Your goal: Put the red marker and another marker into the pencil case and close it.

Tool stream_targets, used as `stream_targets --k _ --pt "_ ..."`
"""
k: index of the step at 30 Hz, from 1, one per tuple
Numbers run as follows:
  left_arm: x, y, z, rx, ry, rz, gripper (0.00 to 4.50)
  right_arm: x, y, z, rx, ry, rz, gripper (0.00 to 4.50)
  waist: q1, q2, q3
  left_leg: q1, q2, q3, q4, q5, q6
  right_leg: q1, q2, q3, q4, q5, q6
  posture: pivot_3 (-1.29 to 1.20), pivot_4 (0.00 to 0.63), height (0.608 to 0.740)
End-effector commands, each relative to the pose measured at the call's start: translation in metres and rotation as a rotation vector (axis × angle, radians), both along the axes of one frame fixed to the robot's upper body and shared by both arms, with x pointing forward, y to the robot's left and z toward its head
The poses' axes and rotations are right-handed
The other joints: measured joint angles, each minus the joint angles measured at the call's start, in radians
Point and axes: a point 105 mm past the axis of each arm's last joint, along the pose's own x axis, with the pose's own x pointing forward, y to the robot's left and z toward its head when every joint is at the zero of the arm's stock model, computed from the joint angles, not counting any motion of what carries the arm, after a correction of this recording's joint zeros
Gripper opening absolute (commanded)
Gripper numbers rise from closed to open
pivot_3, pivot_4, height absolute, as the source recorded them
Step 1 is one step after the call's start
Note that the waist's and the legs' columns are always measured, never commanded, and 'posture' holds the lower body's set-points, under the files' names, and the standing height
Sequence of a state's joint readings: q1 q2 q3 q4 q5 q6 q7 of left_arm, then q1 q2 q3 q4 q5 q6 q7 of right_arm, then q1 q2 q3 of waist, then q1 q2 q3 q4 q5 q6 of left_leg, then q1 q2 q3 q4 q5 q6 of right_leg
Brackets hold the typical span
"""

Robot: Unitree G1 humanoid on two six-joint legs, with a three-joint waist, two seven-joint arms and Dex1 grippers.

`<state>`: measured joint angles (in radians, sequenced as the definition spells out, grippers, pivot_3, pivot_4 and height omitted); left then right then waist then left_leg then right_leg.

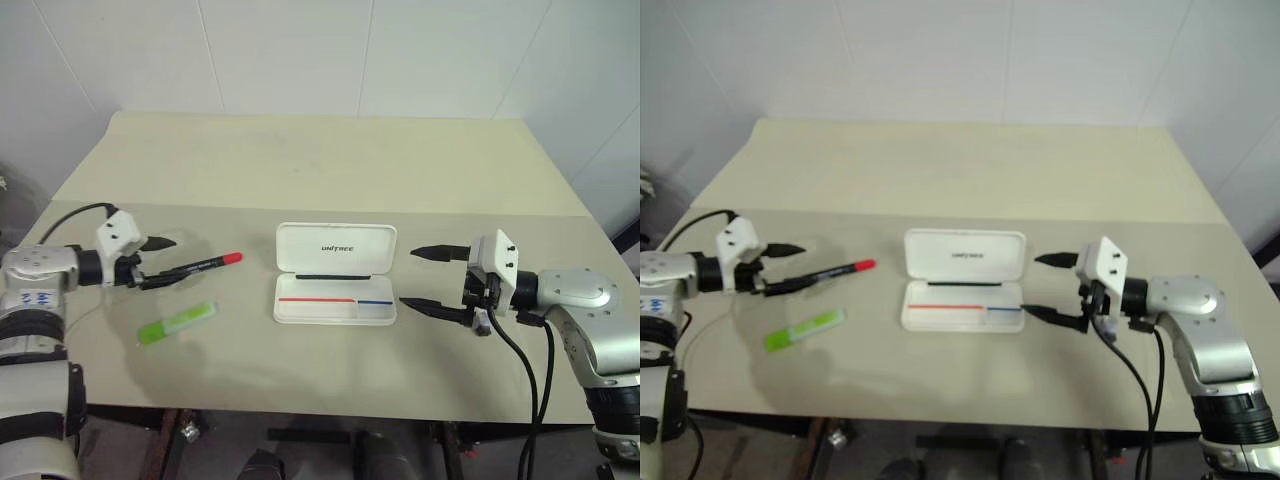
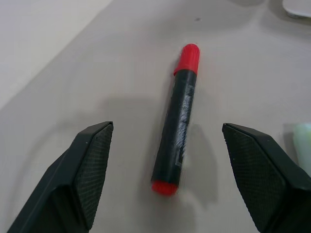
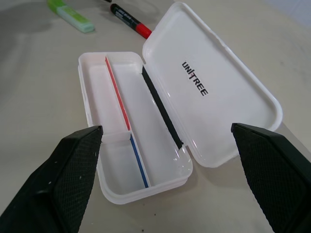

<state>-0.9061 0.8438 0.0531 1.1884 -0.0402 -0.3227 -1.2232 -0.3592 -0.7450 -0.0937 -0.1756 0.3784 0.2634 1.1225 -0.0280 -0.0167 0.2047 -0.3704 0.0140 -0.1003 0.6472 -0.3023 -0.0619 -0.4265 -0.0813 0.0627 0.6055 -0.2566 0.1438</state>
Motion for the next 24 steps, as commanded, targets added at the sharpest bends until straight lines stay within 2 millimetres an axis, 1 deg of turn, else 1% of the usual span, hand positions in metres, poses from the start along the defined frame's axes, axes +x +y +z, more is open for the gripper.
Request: stream_targets --k 1,4,6,7,9,10,12,14,16,17,22,24 --pt "0.008 -0.005 0.002 0.003 0.006 0.015 3.84 -0.008 -0.001 0.018 0.010 -0.071 -0.020 4.48 0.000 0.000 0.000 0.000 0.000 0.000 0.000 0.000 0.000 0.000 0.000 0.000 0.000 0.000 0.000 0.00 0.150 0.740" --pt "0.009 -0.009 -0.008 -0.006 0.056 0.022 3.84 -0.012 -0.002 0.022 0.009 -0.079 -0.032 4.48 -0.001 0.000 0.000 0.000 0.000 0.000 0.001 0.000 0.000 0.000 0.000 0.000 0.001 0.000 0.000 0.00 0.150 0.740" --pt "0.011 -0.007 -0.013 -0.020 0.068 0.062 3.84 -0.013 -0.003 0.025 0.008 -0.089 -0.046 4.48 -0.002 0.000 0.000 0.000 0.000 0.000 0.000 0.000 0.000 0.000 0.000 0.000 0.001 0.000 0.000 0.00 0.150 0.740" --pt "0.011 -0.006 -0.015 -0.039 0.076 0.078 3.64 -0.013 -0.004 0.027 0.008 -0.093 -0.052 4.50 -0.002 -0.001 0.000 0.000 0.000 0.000 0.000 0.000 0.000 0.000 0.000 0.000 0.001 0.000 0.000 0.00 0.150 0.740" --pt "0.011 -0.005 -0.017 -0.056 0.089 0.090 3.19 -0.014 -0.004 0.029 0.008 -0.096 -0.057 4.50 0.000 -0.001 0.000 0.000 0.000 0.000 0.000 0.000 0.000 0.000 0.000 0.000 0.001 0.000 0.000 0.00 0.150 0.740" --pt "0.010 -0.005 -0.019 -0.054 0.095 0.089 2.89 -0.014 -0.004 0.029 0.008 -0.097 -0.059 4.50 0.000 -0.001 0.000 0.000 0.000 0.000 0.000 0.000 0.000 0.000 0.000 0.000 0.001 0.000 0.000 0.00 0.150 0.740" --pt "0.008 -0.003 -0.024 -0.051 0.109 0.095 2.14 -0.015 -0.005 0.031 0.006 -0.100 -0.064 4.50 0.000 -0.001 0.000 0.000 0.000 0.000 0.001 0.000 0.000 0.000 0.000 0.000 0.001 0.000 0.000 0.00 0.150 0.740" --pt "0.006 -0.003 -0.026 -0.061 0.113 0.095 1.52 -0.015 -0.006 0.032 0.003 -0.104 -0.069 4.50 0.001 -0.001 0.000 0.000 0.000 0.000 0.001 0.000 0.000 0.000 0.000 0.000 0.001 0.000 0.000 0.00 0.150 0.740" --pt "0.006 -0.003 -0.028 -0.072 0.109 0.095 0.80 -0.014 -0.006 0.033 0.002 -0.106 -0.072 4.50 0.001 -0.001 0.000 0.000 0.000 0.000 0.001 0.000 0.000 0.000 0.000 0.000 0.001 0.000 0.000 0.00 0.150 0.740" --pt "0.005 -0.003 -0.028 -0.075 0.107 0.097 0.60 -0.014 -0.006 0.033 0.000 -0.106 -0.071 4.50 0.001 -0.001 0.000 0.000 0.000 0.000 0.001 0.000 0.000 0.000 0.000 0.000 0.001 0.000 0.000 0.00 0.150 0.740" --pt "0.005 0.000 -0.026 -0.098 0.070 0.109 0.60 -0.012 -0.004 0.032 -0.002 -0.101 -0.056 4.50 -0.001 -0.001 0.000 0.001 0.000 0.000 0.001 0.000 0.000 0.000 0.000 0.000 0.002 0.000 0.000 0.00 0.150 0.740" --pt "0.005 0.000 -0.020 -0.118 0.038 0.101 0.60 -0.011 -0.003 0.031 -0.004 -0.099 -0.053 4.50 -0.002 -0.001 0.000 0.001 0.000 0.000 0.001 0.000 0.000 0.000 0.000 0.000 0.002 0.000 0.000 0.00 0.150 0.740"
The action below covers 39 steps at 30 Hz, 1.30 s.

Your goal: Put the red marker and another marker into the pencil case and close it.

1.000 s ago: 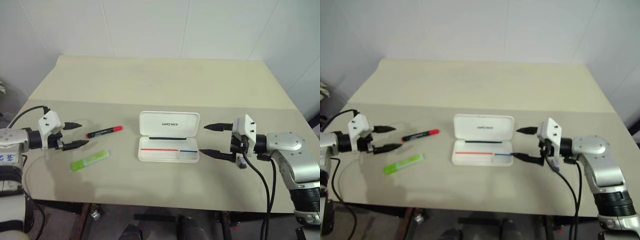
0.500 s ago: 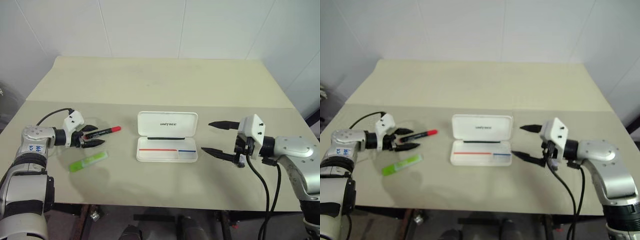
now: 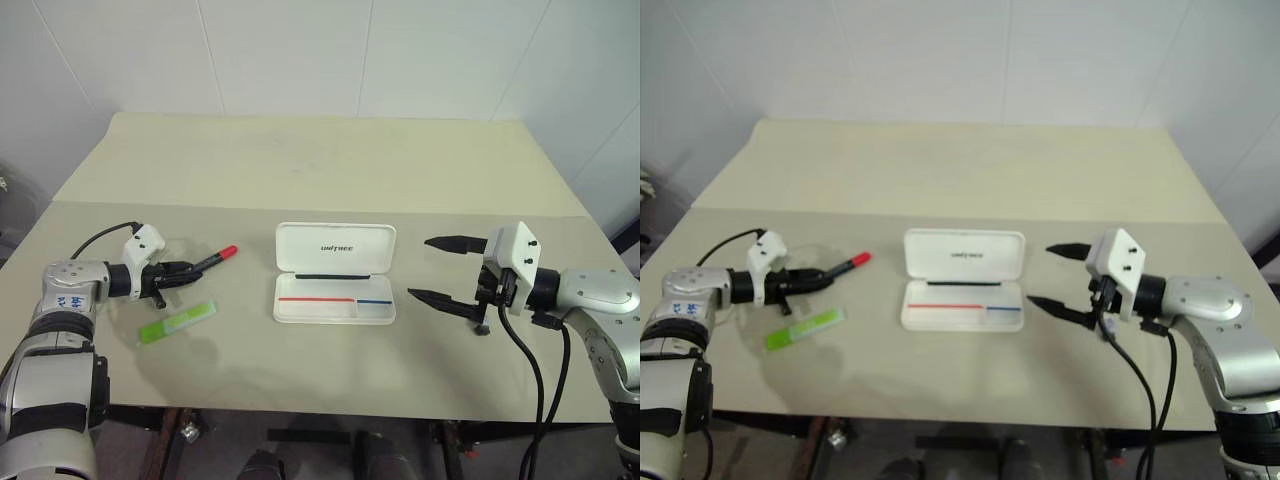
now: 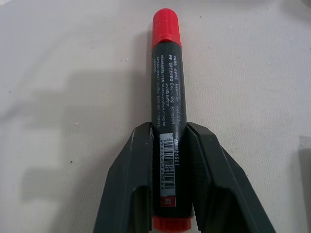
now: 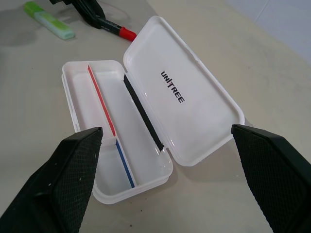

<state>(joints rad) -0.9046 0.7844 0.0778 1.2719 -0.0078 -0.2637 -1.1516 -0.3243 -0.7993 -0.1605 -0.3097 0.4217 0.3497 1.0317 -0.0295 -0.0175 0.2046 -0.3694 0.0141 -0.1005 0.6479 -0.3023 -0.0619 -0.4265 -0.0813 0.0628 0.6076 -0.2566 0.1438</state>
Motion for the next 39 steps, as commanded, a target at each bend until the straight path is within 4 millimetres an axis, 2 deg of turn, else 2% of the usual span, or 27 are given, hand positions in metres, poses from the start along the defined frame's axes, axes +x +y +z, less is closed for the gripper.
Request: stream_targets --k 1,5,12,17,21,23,29,34,39 --pt "-0.002 0.003 0.012 -0.033 -0.072 -0.007 0.60 -0.002 0.002 0.008 -0.006 -0.036 0.024 4.50 0.000 0.000 0.000 0.000 0.000 0.000 0.000 0.000 0.000 0.000 0.000 0.000 0.000 0.000 0.000 0.00 0.150 0.740" --pt "-0.008 0.000 0.032 -0.044 -0.141 -0.099 0.60 0.000 0.003 0.005 0.003 -0.025 0.038 4.50 0.002 0.000 0.000 -0.001 0.000 0.000 0.000 0.000 0.000 0.000 0.000 0.000 -0.001 0.000 0.000 0.00 0.150 0.740" --pt "-0.033 -0.010 0.067 0.010 -0.188 -0.305 0.60 0.005 0.004 0.004 0.047 -0.034 0.075 4.50 0.001 0.000 0.000 -0.001 0.000 0.000 0.000 0.000 0.000 0.000 0.000 0.000 -0.001 0.000 0.000 0.00 0.150 0.740" --pt "-0.053 -0.044 0.081 0.027 -0.187 -0.464 0.60 0.003 0.008 0.005 0.061 -0.038 0.133 4.50 0.001 0.000 0.000 -0.001 0.001 0.000 0.000 0.000 0.000 0.000 0.000 0.000 -0.001 0.000 0.000 0.00 0.150 0.740" --pt "-0.060 -0.073 0.087 -0.019 -0.196 -0.529 0.60 -0.003 0.021 0.007 0.066 -0.048 0.186 4.50 0.002 0.000 0.000 -0.001 0.000 0.000 0.001 0.000 0.000 0.000 0.000 0.000 0.000 0.000 0.000 0.00 0.150 0.740" --pt "-0.067 -0.097 0.083 -0.027 -0.176 -0.591 0.60 -0.012 0.026 0.008 0.069 -0.037 0.232 4.50 0.003 0.000 0.000 -0.001 0.000 0.000 0.001 0.000 0.000 0.000 0.000 0.000 0.000 0.000 0.000 0.00 0.150 0.740" --pt "-0.071 -0.140 0.071 -0.045 -0.126 -0.653 0.60 -0.028 0.031 -0.003 0.021 0.020 0.302 4.50 0.002 0.000 0.000 -0.001 0.000 0.000 0.000 0.000 0.000 0.000 0.000 0.000 -0.001 0.000 0.000 0.00 0.150 0.740" --pt "-0.053 -0.165 0.058 -0.028 -0.130 -0.625 0.60 -0.020 0.019 -0.004 0.011 -0.010 0.213 4.50 0.003 0.000 0.000 0.000 0.000 0.000 0.002 0.000 0.000 0.001 0.000 0.001 -0.004 0.000 0.000 0.00 0.150 0.740" --pt "-0.035 -0.180 0.046 0.002 -0.112 -0.605 0.60 -0.024 0.016 -0.005 0.019 -0.017 0.165 4.50 0.004 0.000 0.000 0.000 0.000 0.000 0.002 0.000 0.000 0.001 0.000 0.001 -0.004 0.000 0.000 0.00 0.150 0.740"
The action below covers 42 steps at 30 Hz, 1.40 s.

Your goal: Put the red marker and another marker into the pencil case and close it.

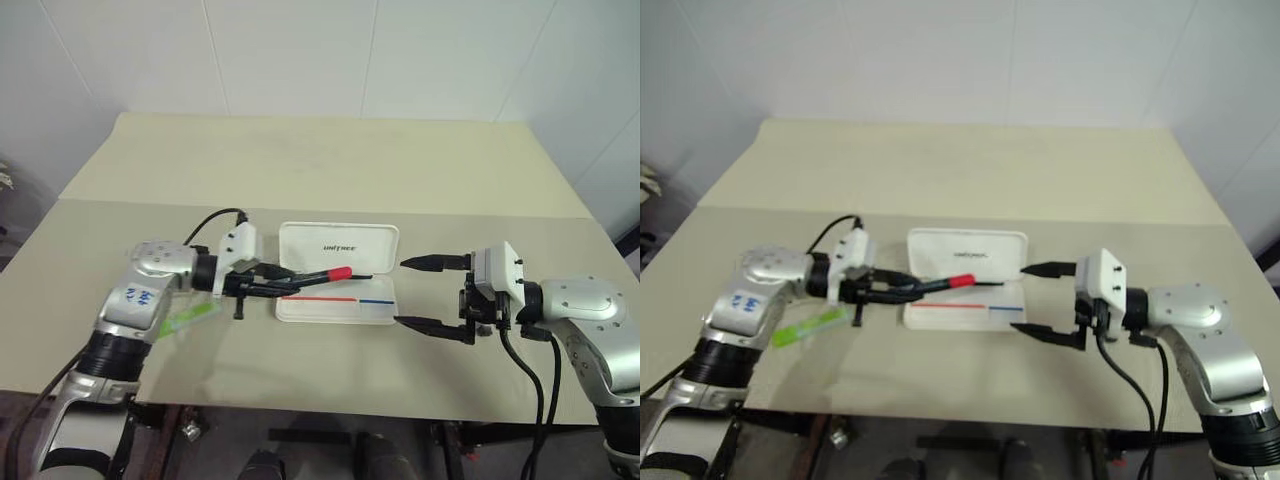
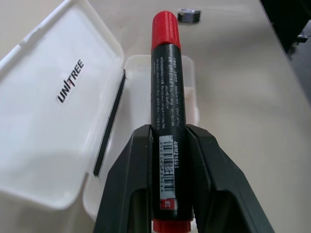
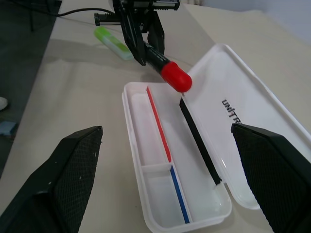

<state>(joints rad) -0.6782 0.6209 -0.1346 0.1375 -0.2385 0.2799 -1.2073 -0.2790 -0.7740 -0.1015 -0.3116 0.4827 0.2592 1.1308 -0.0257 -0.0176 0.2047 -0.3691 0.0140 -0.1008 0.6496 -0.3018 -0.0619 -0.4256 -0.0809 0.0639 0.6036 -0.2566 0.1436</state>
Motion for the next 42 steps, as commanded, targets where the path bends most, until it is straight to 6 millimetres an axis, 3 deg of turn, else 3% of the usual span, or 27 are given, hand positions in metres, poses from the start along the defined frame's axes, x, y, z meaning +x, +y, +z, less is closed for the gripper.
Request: stream_targets --k 1,15,21,26,27,30,33,37,42 --pt "0.013 -0.008 -0.002 0.030 -0.025 0.017 0.60 -0.006 -0.004 0.011 0.001 -0.064 -0.032 4.50 0.001 0.000 0.000 0.000 0.000 0.000 0.000 0.000 0.000 0.000 0.000 0.000 -0.001 0.000 0.000 0.00 0.150 0.740" --pt "0.028 -0.042 -0.014 0.083 0.021 -0.071 0.60 -0.015 0.001 0.010 0.041 -0.081 -0.101 4.50 0.001 0.000 0.000 -0.001 0.000 0.000 0.000 0.000 0.000 0.000 0.000 0.000 -0.002 0.000 0.000 0.00 0.150 0.740" --pt "0.024 -0.048 -0.015 0.097 0.026 -0.098 2.55 -0.015 0.001 0.011 0.052 -0.086 -0.116 4.50 0.001 0.000 0.000 -0.001 0.000 0.000 -0.001 0.000 0.000 0.000 0.000 0.000 -0.002 0.000 0.000 0.00 0.150 0.740" --pt "0.010 -0.061 0.000 0.067 -0.005 -0.143 4.26 -0.014 0.003 0.010 0.060 -0.085 -0.115 4.50 0.001 0.000 0.000 -0.001 0.000 0.000 0.000 0.000 0.000 0.000 0.000 0.000 -0.001 0.000 0.000 0.00 0.150 0.740" --pt "0.007 -0.062 0.002 0.067 -0.004 -0.145 4.48 -0.014 0.003 0.010 0.062 -0.085 -0.114 4.50 0.001 0.000 0.000 -0.001 0.000 0.000 0.000 0.000 0.000 0.000 0.000 0.000 -0.001 0.000 0.000 0.00 0.150 0.740" --pt "-0.003 -0.062 0.007 0.075 -0.017 -0.154 4.48 -0.012 0.005 0.010 0.067 -0.086 -0.107 4.50 0.001 0.000 0.000 -0.001 0.000 0.000 0.000 0.000 0.000 0.000 0.000 0.000 -0.001 0.000 0.000 0.00 0.150 0.740" --pt "-0.012 -0.057 0.014 0.065 -0.021 -0.154 4.48 -0.010 0.006 0.009 0.070 -0.084 -0.100 4.50 -0.002 0.000 0.000 0.000 0.000 0.000 0.000 0.000 0.000 0.000 0.000 0.001 -0.001 0.000 0.000 0.00 0.150 0.740" --pt "-0.030 -0.033 0.019 0.056 -0.001 -0.171 4.48 -0.006 0.007 0.008 0.073 -0.080 -0.089 4.50 -0.006 0.000 0.000 0.001 0.000 0.000 -0.001 0.000 0.000 0.000 0.001 0.001 -0.001 0.000 0.000 0.00 0.150 0.740" --pt "-0.049 0.018 0.025 0.042 0.016 -0.129 4.48 0.001 0.010 0.006 0.075 -0.071 -0.058 4.50 -0.003 0.000 0.000 0.001 0.000 0.000 -0.001 0.000 0.000 0.000 0.001 0.002 0.000 0.000 0.000 0.00 0.150 0.740"
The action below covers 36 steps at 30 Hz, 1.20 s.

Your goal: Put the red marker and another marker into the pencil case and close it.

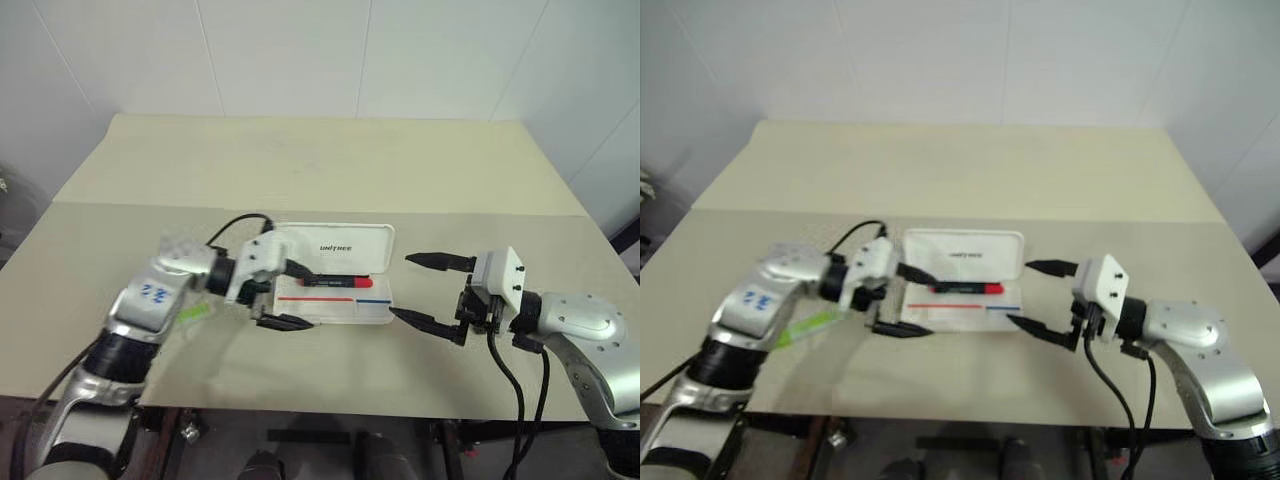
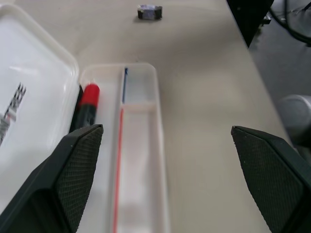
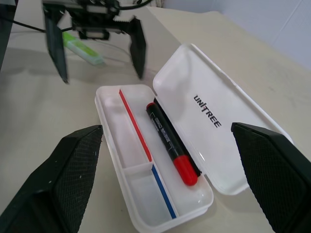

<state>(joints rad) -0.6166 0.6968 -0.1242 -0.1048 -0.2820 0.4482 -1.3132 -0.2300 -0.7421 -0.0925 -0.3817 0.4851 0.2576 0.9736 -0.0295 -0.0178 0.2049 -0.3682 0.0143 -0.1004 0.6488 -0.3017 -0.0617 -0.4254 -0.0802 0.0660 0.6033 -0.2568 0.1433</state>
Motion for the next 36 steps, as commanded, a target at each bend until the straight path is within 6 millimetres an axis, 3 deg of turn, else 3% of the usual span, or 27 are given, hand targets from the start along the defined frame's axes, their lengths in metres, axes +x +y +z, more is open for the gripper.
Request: stream_targets --k 1,6,9,11,17,27,36 --pt "-0.015 0.027 0.020 -0.039 -0.035 0.002 4.48 0.001 0.004 0.005 0.003 -0.031 0.040 4.50 0.001 0.000 0.000 0.000 0.000 0.000 0.000 0.000 0.000 0.000 0.000 0.000 0.000 0.000 0.000 0.00 0.150 0.740" --pt "-0.018 0.067 0.029 -0.097 -0.033 0.128 4.48 0.007 0.009 0.004 0.008 -0.029 0.066 4.50 0.003 0.000 0.000 -0.001 0.000 0.000 0.000 0.000 0.000 0.000 0.000 0.000 -0.001 0.000 0.000 0.00 0.150 0.740" --pt "-0.018 0.111 0.021 -0.089 -0.015 0.282 4.48 0.011 0.013 0.002 0.011 -0.024 0.083 4.50 -0.004 0.000 0.000 0.000 0.000 0.000 -0.001 0.000 0.000 0.000 0.000 0.000 -0.001 0.000 0.000 0.00 0.150 0.740" --pt "-0.018 0.125 0.018 -0.100 -0.015 0.338 4.48 0.012 0.013 0.002 0.011 -0.023 0.087 4.50 -0.004 0.000 0.000 0.001 0.001 0.001 -0.002 0.000 0.001 -0.001 0.000 0.000 -0.001 -0.001 -0.001 0.00 0.150 0.740" --pt "-0.024 0.183 -0.018 -0.052 -0.018 0.531 4.48 0.013 0.013 0.001 0.008 -0.016 0.090 4.50 0.000 0.000 0.000 0.000 0.000 0.001 -0.002 0.000 0.001 -0.001 0.000 0.000 -0.001 -0.001 -0.001 0.00 0.150 0.740" --pt "-0.031 0.211 -0.057 -0.025 -0.027 0.647 4.48 0.008 0.007 0.003 -0.003 -0.004 0.071 4.50 0.002 0.000 0.000 0.001 0.000 0.001 -0.002 -0.001 0.001 -0.001 0.000 0.000 0.000 -0.001 -0.001 0.00 0.150 0.740" --pt "-0.015 0.198 -0.079 -0.080 -0.029 0.657 4.48 0.006 0.005 0.005 -0.008 0.012 0.059 4.50 0.003 -0.001 -0.001 0.001 0.000 0.001 -0.001 -0.001 0.001 -0.001 0.000 0.000 0.001 -0.001 -0.001 0.00 0.150 0.740"
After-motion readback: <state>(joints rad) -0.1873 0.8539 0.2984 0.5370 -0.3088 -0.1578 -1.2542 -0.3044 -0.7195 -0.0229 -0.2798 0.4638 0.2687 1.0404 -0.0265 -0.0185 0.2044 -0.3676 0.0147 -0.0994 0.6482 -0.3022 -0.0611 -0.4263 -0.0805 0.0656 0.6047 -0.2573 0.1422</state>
